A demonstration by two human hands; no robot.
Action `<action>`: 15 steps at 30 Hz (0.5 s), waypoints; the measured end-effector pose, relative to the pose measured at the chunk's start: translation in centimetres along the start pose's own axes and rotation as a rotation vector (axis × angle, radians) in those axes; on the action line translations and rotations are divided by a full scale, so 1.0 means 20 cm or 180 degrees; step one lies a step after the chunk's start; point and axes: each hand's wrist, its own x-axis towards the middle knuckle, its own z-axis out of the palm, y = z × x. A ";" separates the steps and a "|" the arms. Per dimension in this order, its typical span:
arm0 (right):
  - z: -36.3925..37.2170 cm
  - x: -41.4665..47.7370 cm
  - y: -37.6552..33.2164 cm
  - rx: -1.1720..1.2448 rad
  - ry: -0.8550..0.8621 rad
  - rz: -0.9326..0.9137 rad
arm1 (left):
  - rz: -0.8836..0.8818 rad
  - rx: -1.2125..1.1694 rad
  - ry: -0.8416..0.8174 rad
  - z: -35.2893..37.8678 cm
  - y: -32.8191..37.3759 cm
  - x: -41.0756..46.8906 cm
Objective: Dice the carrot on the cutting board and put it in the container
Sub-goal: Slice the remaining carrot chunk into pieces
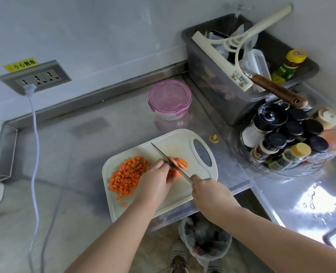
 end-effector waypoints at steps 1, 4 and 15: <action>0.00 0.00 0.00 0.0029 -0.0004 0.0002 | 0.0011 0.0007 0.0007 0.00 0.00 0.00; -0.02 -0.02 0.00 0.0122 -0.0079 0.0000 | 0.0034 0.0049 -0.0012 0.00 0.00 0.00; -0.03 -0.01 -0.02 0.0122 -0.0268 0.0098 | 0.0023 0.0089 -0.0052 0.01 0.00 0.00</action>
